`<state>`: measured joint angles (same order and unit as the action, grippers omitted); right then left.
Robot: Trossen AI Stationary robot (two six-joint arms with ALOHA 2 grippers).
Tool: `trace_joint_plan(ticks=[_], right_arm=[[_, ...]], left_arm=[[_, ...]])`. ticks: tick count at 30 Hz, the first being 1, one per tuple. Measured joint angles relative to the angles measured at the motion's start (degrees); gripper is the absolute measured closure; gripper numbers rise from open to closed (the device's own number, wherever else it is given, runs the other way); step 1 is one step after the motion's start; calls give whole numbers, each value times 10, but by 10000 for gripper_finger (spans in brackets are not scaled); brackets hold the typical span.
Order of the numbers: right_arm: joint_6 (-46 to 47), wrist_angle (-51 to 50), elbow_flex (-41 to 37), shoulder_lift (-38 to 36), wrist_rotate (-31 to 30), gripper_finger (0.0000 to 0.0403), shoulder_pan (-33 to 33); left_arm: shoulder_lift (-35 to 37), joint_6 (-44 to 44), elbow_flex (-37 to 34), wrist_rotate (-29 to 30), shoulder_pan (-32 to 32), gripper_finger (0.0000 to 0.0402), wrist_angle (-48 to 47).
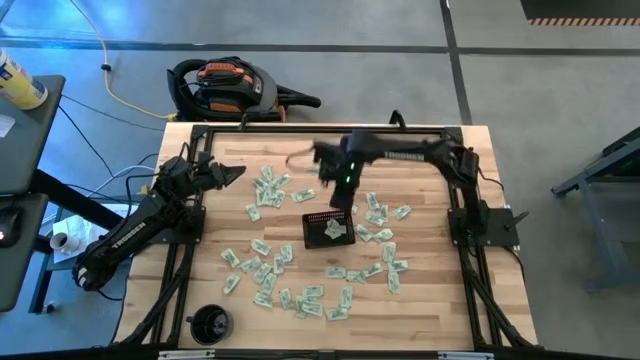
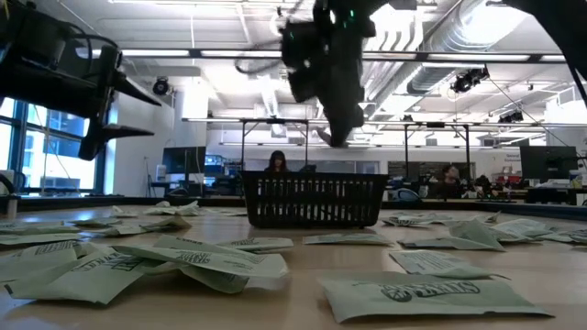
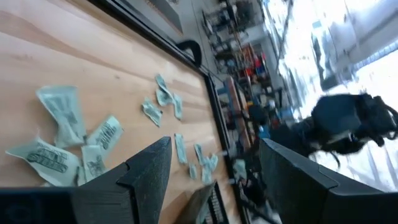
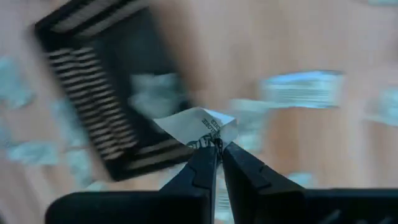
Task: Pick and place Stevia / Truvia into bins
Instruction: Put the green stevia packet into the black basket
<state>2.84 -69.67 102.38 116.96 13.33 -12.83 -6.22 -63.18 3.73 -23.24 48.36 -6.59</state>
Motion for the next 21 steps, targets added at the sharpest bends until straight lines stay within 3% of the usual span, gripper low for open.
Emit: trace_joint_plan(ticks=[8, 13, 21], right_arm=[[97, 129, -47, 4, -19, 359, 95], [164, 137, -70, 20, -35, 304, 97], [165, 153, -86, 28, -65, 247, 98]], left_arm=[[0, 13, 0, -57, 0, 124, 2], [0, 14, 0, -60, 0, 124, 2], [0, 13, 0, -61, 0, 124, 2]])
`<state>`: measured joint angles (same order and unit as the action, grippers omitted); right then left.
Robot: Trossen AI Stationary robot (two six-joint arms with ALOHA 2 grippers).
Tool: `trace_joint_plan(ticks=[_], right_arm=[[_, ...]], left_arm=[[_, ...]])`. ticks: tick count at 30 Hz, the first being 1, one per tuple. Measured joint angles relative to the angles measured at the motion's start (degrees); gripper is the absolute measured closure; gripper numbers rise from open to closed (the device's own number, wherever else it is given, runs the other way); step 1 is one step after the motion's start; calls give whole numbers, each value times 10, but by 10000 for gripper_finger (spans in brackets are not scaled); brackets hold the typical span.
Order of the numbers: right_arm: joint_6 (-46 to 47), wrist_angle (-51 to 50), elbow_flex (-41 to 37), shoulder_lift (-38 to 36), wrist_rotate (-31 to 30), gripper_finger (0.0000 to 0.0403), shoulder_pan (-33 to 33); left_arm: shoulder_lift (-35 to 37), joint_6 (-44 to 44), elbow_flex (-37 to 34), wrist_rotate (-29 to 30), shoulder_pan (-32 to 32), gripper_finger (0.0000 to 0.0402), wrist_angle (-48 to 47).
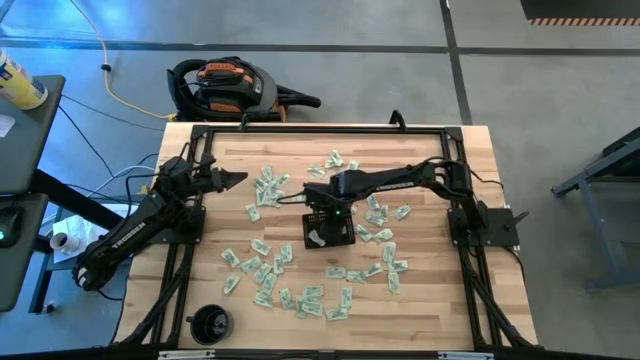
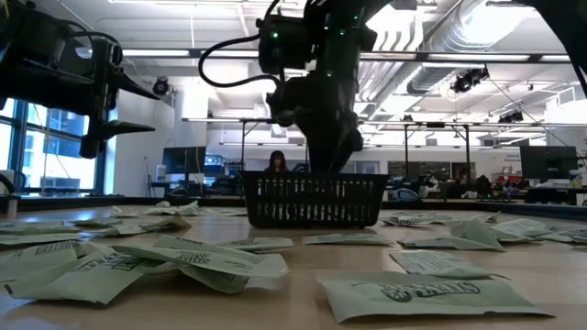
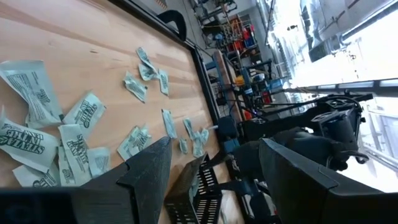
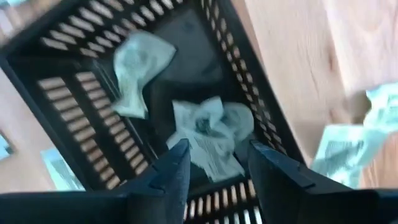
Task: Pick and place Stevia / Truvia into bins
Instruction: Put the green stevia packet into the black basket
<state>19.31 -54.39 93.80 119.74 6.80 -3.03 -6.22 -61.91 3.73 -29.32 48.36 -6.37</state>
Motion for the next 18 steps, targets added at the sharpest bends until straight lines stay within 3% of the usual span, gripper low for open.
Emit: trace_joint_plan(ticks=[7, 13, 15, 18], right_arm=[[-23, -116, 0, -25, -86, 245, 10], [-45, -279, -2, -60, -167, 250, 9], [-70, -296, -18, -80, -198, 246, 7], [-89, -281, -80, -140, -192, 238, -5]], left_arm=[[0, 0, 0, -8, 0, 124, 0], [0, 0, 0, -13, 0, 124, 0], [0, 1, 0, -13, 0, 124, 0], [0, 2, 0, -13, 0, 124, 0]])
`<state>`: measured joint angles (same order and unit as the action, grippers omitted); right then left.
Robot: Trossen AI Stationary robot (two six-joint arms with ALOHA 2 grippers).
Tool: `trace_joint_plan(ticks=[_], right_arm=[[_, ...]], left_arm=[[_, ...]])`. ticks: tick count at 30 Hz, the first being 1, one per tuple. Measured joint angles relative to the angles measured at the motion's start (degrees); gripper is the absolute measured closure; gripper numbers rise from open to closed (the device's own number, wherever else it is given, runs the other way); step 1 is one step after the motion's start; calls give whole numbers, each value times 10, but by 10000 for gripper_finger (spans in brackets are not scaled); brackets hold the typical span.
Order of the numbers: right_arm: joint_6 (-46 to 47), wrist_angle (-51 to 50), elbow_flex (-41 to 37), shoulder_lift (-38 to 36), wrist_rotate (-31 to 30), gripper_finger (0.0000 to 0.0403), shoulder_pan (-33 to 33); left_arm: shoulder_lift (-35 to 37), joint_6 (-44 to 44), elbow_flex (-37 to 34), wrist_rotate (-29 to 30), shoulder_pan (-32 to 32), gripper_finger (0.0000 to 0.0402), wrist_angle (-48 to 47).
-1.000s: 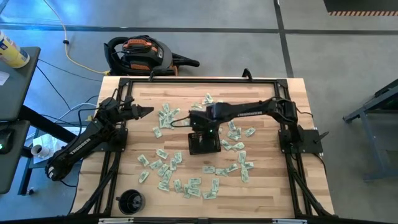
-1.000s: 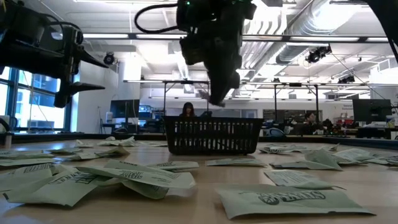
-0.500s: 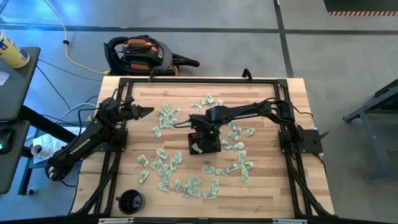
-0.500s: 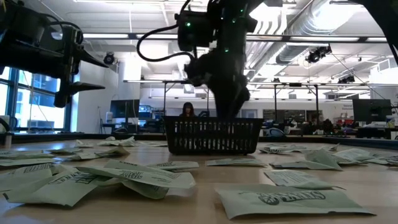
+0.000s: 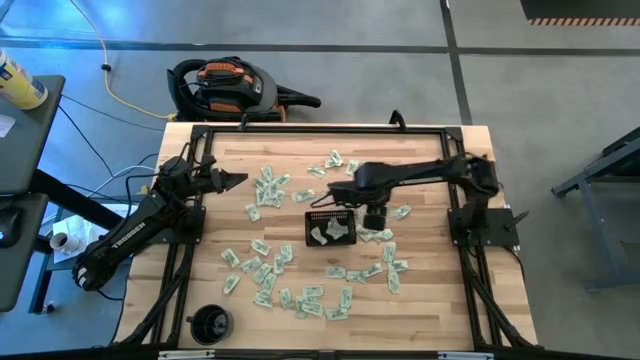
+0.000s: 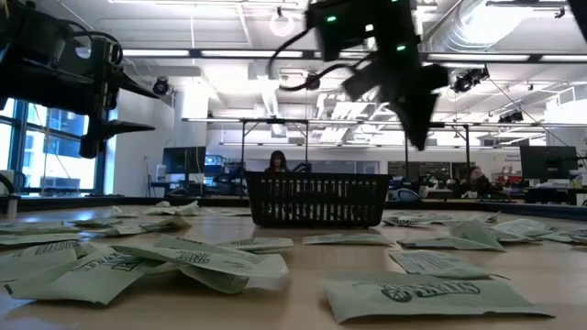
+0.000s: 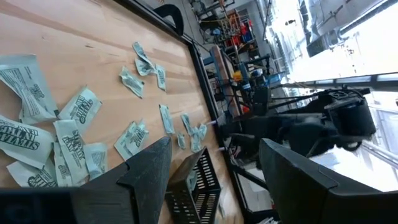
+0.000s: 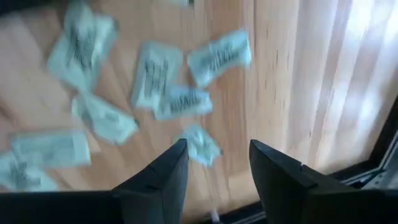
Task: Pick and place Stevia / Truvia into bins
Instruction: Put the green stevia packet into the black basket
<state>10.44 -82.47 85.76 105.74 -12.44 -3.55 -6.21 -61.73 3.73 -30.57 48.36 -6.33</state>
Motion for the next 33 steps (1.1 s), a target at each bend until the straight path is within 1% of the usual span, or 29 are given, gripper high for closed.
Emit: trace_joint_plan(ticks=[2, 6, 8, 10, 15, 19, 22, 27, 30, 33], right_arm=[[-2, 29, -63, -50, 17, 233, -13], [-27, 67, -191, -140, 20, 222, -35], [-65, 92, -234, -167, 41, 213, -41], [-110, 119, -264, -179, 56, 203, -40], [-205, 188, -310, -177, 59, 172, -38], [-225, 241, -339, -165, 51, 150, -54], [-225, 265, -357, -154, 55, 143, -68], [-225, 288, -384, -137, 60, 144, -91], [-225, 300, -394, -127, 79, 152, -102], [-226, 312, -396, -118, 102, 168, -112]], left_arm=[[0, 0, 0, 0, 0, 124, 0], [0, 6, 0, 0, 0, 124, 0], [0, 11, 0, 1, 0, 124, 0], [0, 14, 0, 6, 0, 124, 0], [0, 12, 0, 27, 0, 124, 0], [0, 0, 0, 44, 0, 124, 0], [0, 0, 0, 57, 0, 124, -1], [0, -6, 0, 70, 0, 124, -1], [0, -13, 0, 78, 0, 124, -2], [0, -15, 0, 85, 0, 124, -2]])
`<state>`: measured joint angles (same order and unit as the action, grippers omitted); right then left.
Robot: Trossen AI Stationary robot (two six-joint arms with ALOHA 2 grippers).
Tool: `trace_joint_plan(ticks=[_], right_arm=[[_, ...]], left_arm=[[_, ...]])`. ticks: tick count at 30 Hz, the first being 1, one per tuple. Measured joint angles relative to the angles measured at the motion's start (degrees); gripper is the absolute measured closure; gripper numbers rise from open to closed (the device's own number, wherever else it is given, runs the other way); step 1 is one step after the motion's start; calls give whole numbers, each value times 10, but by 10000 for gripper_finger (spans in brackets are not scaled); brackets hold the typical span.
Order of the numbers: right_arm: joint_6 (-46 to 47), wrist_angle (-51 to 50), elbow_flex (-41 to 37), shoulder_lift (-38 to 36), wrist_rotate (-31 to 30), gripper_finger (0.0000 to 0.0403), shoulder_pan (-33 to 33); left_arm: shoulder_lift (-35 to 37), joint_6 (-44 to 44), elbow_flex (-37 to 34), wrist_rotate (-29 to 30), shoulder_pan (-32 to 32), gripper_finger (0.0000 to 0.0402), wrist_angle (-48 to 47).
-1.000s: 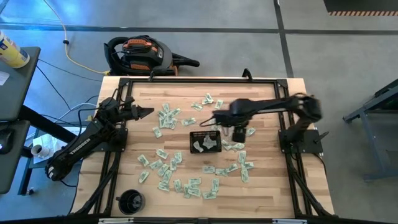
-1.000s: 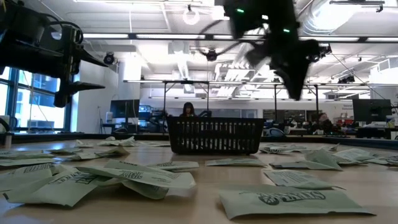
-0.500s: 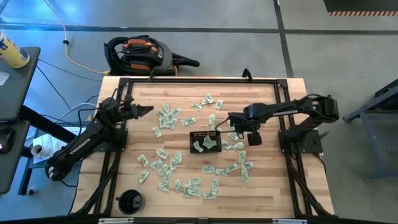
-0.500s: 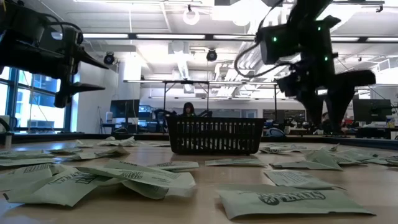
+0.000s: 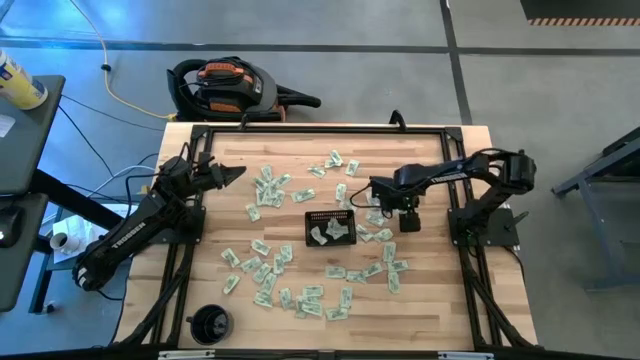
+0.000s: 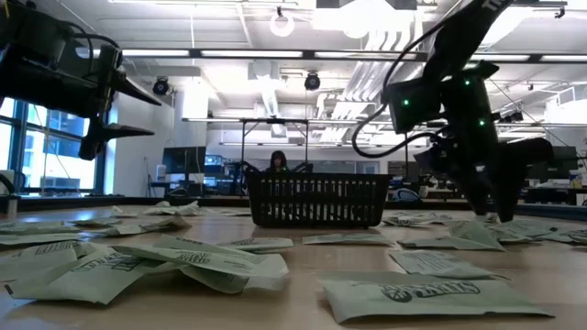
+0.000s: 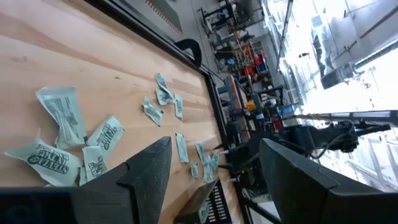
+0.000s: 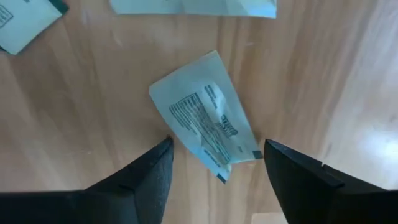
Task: Pick and place Stevia / Truvia into bins
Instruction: Put the green stevia packet into the black basket
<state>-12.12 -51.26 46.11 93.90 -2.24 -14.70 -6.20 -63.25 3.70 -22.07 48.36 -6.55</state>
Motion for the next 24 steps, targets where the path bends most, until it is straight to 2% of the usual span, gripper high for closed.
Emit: trace_joint_plan(ticks=[4, 7, 13, 14, 20, 24], right_arm=[[1, 14, 0, 5, 19, 211, -7], [20, 23, 0, 5, 21, 260, -7], [128, 21, 10, 7, 66, 380, -7], [146, 17, 17, 8, 73, 390, -6], [242, 5, 115, -15, 90, 394, 23], [269, 20, 216, -19, 52, 394, 53]], left_arm=[[0, 0, 0, 4, 0, 124, 0], [0, 0, 0, 4, 0, 124, 0], [0, 0, 0, 4, 0, 124, 0], [0, 0, 0, 4, 0, 124, 0], [0, 0, 0, 4, 0, 124, 0], [0, 10, 0, 3, 0, 124, 0]])
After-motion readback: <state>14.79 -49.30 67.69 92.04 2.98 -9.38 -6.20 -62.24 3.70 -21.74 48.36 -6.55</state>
